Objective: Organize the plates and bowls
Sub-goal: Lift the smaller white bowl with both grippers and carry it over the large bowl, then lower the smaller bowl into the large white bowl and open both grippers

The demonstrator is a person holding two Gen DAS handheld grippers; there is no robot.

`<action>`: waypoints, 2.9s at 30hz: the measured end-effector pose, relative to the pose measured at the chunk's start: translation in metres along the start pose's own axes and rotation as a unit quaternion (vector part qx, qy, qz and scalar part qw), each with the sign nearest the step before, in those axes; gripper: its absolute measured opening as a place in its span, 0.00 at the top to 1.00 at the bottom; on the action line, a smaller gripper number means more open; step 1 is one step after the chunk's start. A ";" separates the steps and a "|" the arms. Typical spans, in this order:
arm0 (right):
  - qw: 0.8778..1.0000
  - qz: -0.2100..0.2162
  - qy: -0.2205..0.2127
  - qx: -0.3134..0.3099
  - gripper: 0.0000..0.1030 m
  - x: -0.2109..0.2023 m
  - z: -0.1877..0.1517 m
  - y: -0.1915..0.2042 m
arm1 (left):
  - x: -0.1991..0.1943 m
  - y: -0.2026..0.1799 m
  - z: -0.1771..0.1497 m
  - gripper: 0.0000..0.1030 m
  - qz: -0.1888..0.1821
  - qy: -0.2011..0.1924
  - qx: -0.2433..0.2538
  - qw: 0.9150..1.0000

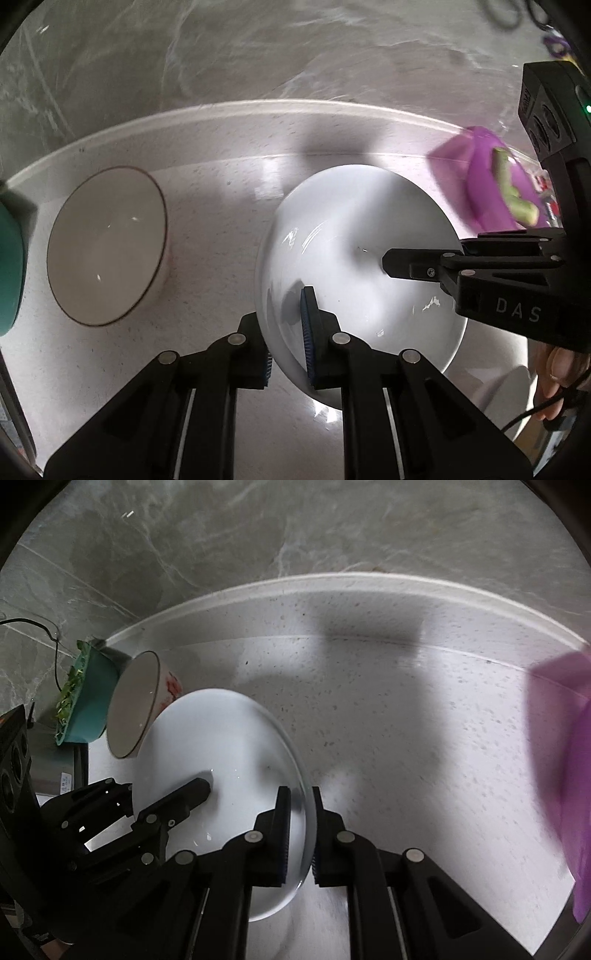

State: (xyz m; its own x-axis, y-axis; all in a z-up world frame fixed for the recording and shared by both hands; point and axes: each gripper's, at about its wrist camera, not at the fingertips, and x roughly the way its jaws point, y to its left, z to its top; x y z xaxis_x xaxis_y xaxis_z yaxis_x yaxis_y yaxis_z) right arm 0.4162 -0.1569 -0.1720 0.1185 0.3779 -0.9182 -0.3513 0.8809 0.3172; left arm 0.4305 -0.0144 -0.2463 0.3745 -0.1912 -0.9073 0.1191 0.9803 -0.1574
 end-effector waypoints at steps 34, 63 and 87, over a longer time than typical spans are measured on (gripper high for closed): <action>0.986 -0.024 -0.039 0.161 0.88 -0.107 -0.265 -0.114 | -0.028 -0.226 -0.184 0.88 -0.074 0.062 0.202 0.975; 0.991 -0.095 -0.014 0.094 0.81 -0.080 -0.264 -0.103 | 0.007 -0.221 -0.177 0.83 -0.058 0.067 0.193 0.977; 0.988 -0.105 -0.040 0.101 0.79 -0.097 -0.264 -0.092 | -0.012 -0.217 -0.175 0.28 -0.093 0.039 0.186 0.977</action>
State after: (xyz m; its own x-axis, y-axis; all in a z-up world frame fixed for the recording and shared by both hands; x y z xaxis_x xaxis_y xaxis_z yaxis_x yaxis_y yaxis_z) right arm 0.1917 -0.3498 -0.1742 0.2447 0.1939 -0.9500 -0.1193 0.9784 0.1690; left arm 0.2389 -0.2166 -0.2693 0.2454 -0.3459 -0.9056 0.5103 0.8404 -0.1827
